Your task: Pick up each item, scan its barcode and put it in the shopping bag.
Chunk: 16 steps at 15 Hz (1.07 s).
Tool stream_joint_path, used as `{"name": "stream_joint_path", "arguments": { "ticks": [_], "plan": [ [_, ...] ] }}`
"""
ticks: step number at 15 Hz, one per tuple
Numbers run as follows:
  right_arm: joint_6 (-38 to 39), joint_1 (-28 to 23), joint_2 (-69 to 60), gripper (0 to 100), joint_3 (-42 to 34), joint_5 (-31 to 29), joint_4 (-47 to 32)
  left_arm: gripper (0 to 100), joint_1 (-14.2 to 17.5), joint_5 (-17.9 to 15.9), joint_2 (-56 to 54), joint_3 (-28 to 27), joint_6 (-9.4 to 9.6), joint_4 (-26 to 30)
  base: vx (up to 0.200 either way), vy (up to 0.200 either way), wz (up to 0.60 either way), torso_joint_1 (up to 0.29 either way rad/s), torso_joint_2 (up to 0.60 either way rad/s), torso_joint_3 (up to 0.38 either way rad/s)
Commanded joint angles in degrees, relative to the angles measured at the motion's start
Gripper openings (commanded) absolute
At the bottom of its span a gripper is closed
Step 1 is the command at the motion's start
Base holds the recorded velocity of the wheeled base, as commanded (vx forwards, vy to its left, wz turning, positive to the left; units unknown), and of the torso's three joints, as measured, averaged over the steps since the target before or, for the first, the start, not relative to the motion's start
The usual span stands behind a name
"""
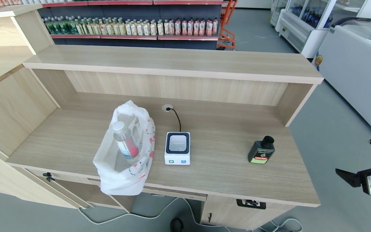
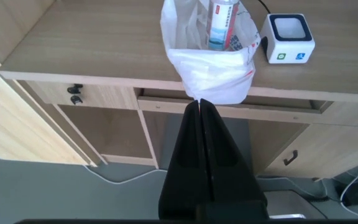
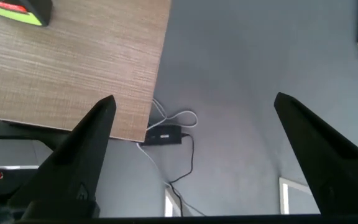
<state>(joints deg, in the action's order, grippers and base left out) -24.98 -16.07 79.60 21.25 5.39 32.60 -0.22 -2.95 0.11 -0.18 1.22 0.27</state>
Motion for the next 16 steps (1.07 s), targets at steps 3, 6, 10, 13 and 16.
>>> {"name": "stream_joint_path", "arguments": {
  "ticks": [3, 6, 10, 13, 16],
  "plan": [
    [-1.04, 7.01, 8.55, 100, 3.54, -0.29, 0.19, 0, 0.04, -0.04, -0.02, 0.01, 0.01, 0.00, 0.000, 0.000, 0.00, 0.000, 0.00, 0.000],
    [-9.21, 7.54, 15.93, 100, 9.16, 2.17, 2.91, 0, 0.04, -0.04, -0.02, 0.01, 0.01, 0.00, 0.000, 0.000, 0.00, 0.000, 0.00, 0.000],
    [-15.80, 8.60, 21.73, 100, 11.18, 10.61, 6.07, 0, 0.04, -0.04, -0.02, 0.01, 0.01, 0.00, 0.000, 0.000, 0.00, 0.000, 0.00, 0.000],
    [-18.53, 9.65, 23.67, 100, 11.80, 13.07, 6.34, 0, 0.04, -0.04, -0.02, 0.01, 0.01, 0.00, 0.000, 0.000, 0.00, 0.000, 0.00, 0.000],
    [-18.53, 11.85, 26.66, 100, 14.44, 13.24, 6.51, 0, 0.04, -0.04, -0.02, 0.01, 0.01, 0.00, 0.000, 0.000, 0.00, 0.000, 0.00, 0.000]
  ]
}}
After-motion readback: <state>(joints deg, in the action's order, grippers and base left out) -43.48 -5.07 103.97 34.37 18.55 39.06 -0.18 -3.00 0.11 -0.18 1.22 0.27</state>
